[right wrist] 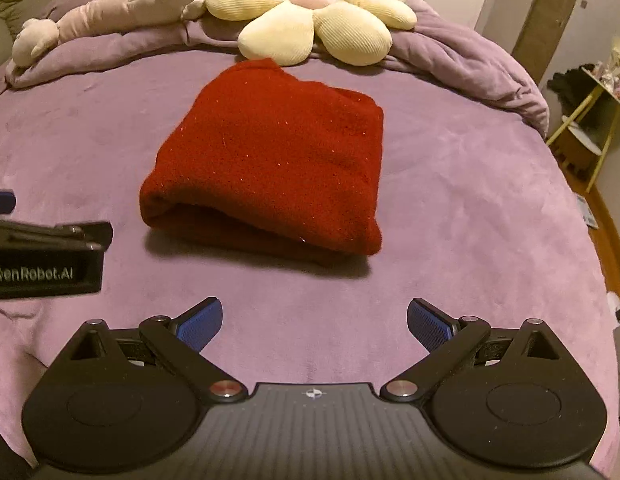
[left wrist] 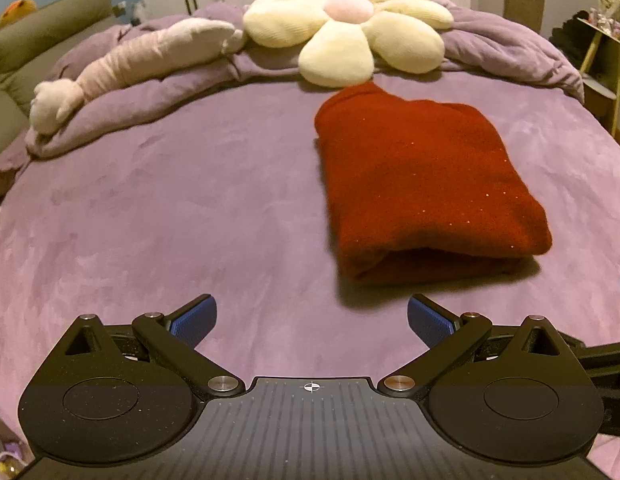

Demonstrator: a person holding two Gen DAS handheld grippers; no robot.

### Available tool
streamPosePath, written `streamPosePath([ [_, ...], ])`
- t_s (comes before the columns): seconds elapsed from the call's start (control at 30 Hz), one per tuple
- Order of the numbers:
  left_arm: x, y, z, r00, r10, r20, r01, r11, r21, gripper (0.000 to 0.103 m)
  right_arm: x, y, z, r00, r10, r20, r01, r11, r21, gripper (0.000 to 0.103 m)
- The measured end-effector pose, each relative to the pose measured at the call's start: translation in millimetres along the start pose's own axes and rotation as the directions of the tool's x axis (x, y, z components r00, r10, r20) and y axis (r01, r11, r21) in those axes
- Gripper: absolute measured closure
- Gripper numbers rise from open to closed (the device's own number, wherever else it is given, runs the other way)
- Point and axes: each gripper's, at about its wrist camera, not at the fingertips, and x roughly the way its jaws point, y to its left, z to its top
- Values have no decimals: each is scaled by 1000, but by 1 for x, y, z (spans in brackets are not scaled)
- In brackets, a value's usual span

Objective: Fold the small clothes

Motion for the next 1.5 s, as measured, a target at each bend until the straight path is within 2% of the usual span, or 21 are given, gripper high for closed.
streamPosePath([
  [0.3,0,6,-2,1000,-9,-14,9,1000,-11,0,5,-9,8,1000,18,-21,-16,994,112,4],
  [1.5,0,2,-3,1000,-23,-22,23,1000,6,0,-2,-13,8,1000,31,-3,-30,989,142,4],
])
